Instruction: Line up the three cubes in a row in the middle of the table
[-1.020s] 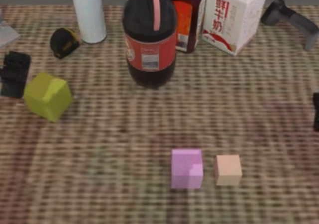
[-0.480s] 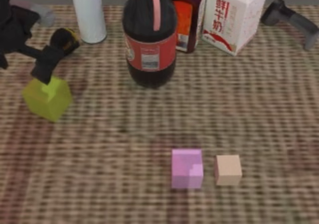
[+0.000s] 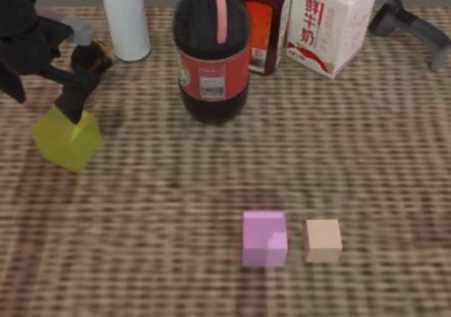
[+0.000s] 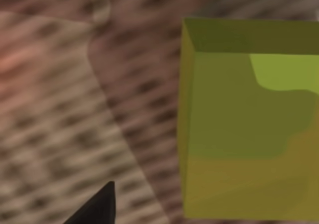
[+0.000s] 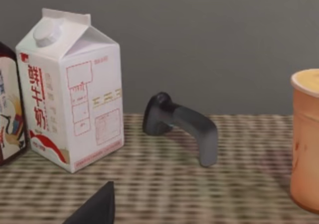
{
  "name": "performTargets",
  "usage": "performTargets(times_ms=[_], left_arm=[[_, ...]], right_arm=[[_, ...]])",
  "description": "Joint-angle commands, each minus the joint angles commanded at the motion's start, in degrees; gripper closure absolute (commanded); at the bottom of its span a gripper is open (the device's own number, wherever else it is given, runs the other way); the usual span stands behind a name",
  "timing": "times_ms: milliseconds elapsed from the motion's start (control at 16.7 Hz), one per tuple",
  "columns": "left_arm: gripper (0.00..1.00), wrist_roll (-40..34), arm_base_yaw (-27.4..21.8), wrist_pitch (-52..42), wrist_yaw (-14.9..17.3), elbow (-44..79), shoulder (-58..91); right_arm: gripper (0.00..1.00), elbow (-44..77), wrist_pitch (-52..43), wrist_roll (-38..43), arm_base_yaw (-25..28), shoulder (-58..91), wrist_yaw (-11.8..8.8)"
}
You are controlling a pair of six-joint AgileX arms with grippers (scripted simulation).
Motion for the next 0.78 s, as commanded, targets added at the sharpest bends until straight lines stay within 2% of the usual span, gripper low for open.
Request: performTargets(times_ms=[300,780], left_arm=[[0.0,0.07,0.21,1.03,0.0,-0.88,0.24],[0.0,0.16,0.1,17.07,0.05,-12.0,4.93]], right_arm=[[0.0,0.0,0.0,0.0,0.0,0.0,0.0],[0.0,0.0,0.0,0.0,0.0,0.0,0.0]])
